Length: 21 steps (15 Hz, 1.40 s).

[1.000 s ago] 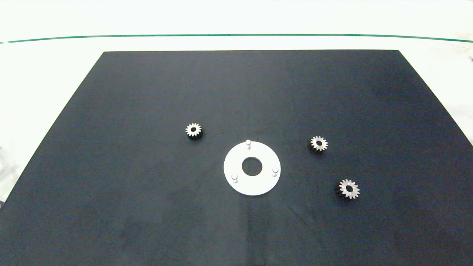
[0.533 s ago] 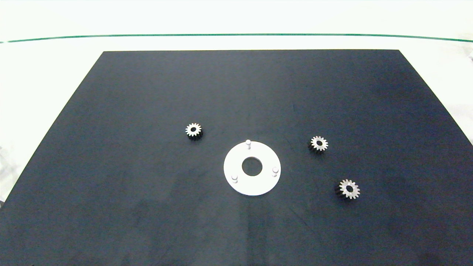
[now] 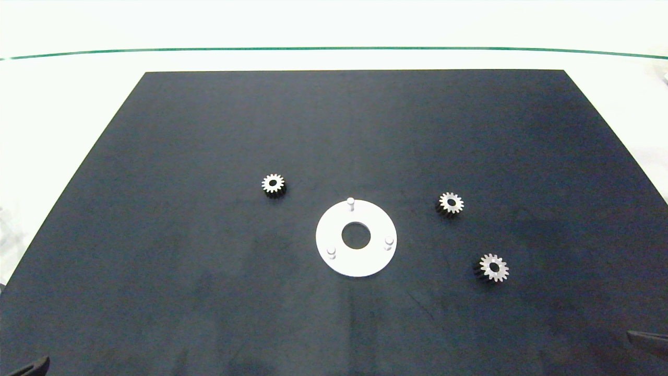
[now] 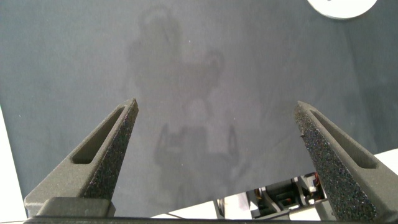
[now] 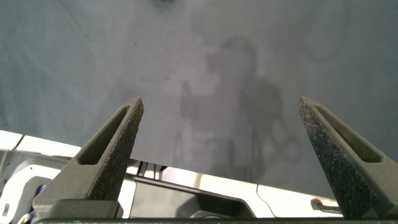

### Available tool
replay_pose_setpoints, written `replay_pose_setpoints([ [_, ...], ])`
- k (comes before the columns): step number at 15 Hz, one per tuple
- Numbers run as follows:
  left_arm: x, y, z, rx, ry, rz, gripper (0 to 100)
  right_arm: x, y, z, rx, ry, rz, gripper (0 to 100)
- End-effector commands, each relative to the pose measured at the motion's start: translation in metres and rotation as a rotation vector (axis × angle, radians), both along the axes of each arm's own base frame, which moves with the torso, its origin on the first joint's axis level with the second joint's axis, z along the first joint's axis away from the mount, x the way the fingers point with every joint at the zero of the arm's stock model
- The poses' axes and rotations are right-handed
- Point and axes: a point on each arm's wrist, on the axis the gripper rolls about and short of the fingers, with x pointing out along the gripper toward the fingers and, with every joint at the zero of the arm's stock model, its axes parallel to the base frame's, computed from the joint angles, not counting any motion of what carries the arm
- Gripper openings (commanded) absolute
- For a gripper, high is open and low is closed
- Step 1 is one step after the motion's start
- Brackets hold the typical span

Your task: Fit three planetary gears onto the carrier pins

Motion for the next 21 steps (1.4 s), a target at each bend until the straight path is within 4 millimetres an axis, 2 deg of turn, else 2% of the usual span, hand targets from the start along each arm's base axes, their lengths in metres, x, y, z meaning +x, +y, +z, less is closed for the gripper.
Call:
replay_pose_setpoints([
  [1, 0.008, -0.001, 0.008, -0.016, 0.01, 0.002, 100, 0.043, 0.006, -0.004, -0.038, 0.045, 0.045, 100],
  [4, 0.014, -0.002, 0.009, -0.02, 0.018, 0.001, 100, 0.077, 0.01, -0.013, -0.047, 0.073, 0.045, 100],
  [7, 0.019, -0.003, 0.01, -0.02, 0.023, -0.002, 100, 0.098, 0.017, -0.025, -0.054, 0.112, 0.064, 100],
  [14, 0.019, -0.003, 0.01, -0.018, 0.021, -0.001, 100, 0.12, 0.045, -0.023, -0.084, 0.126, 0.178, 100],
  [21, 0.02, -0.003, 0.01, -0.02, 0.026, -0.016, 100, 0.132, 0.056, -0.033, -0.237, 0.129, 0.282, 100],
])
